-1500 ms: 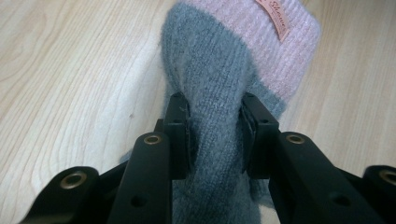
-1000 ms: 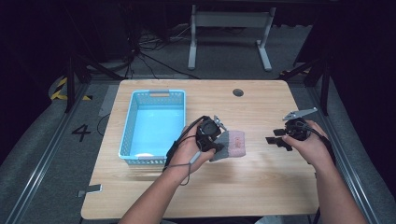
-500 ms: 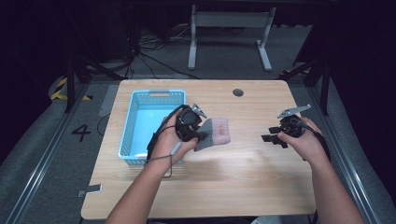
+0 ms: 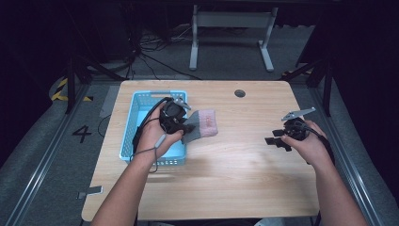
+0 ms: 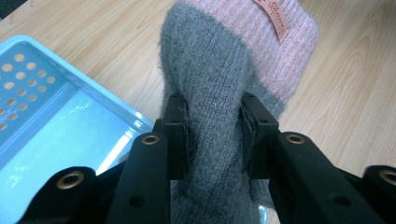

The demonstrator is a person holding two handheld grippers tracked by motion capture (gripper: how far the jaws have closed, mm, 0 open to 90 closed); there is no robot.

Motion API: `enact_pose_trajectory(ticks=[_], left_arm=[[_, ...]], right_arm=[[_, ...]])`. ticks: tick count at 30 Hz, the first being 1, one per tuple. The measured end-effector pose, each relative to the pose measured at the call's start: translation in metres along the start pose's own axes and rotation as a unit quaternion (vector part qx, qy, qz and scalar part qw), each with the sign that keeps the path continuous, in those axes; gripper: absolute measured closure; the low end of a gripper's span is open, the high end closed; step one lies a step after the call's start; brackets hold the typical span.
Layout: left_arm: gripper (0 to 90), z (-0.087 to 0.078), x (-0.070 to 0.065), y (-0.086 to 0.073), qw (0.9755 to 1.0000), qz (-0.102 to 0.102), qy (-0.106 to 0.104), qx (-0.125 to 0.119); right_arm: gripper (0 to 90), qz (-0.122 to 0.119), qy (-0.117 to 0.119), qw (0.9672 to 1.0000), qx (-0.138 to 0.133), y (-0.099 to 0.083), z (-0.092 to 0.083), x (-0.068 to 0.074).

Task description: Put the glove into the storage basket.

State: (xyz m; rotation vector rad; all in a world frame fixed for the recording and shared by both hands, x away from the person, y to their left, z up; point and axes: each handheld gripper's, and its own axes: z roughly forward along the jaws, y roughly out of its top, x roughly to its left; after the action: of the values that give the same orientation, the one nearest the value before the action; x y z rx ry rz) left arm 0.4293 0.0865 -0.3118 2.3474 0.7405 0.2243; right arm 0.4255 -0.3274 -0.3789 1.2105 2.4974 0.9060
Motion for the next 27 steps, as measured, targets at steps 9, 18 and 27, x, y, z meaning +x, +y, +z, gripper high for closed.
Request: enact_pose_trajectory(ticks=[9, 18, 27], left_arm=[[67.8, -0.007, 0.029, -0.009, 0.9996, -0.019, 0.022, 0.006], [67.7, -0.020, 0.055, -0.018, 0.9987, -0.038, 0.035, 0.005], [67.7, -0.019, 0.080, -0.026, 0.9975, -0.048, 0.045, 0.025]], right_arm=[[45.9, 0.003, -0.004, 1.0000, 0.001, -0.005, -0.002, 0.000], [45.8, 0.007, -0.008, 0.9999, 0.005, -0.009, -0.002, 0.001], [45.6, 0.009, -0.009, 0.9999, 0.007, -0.014, -0.003, 0.001]])
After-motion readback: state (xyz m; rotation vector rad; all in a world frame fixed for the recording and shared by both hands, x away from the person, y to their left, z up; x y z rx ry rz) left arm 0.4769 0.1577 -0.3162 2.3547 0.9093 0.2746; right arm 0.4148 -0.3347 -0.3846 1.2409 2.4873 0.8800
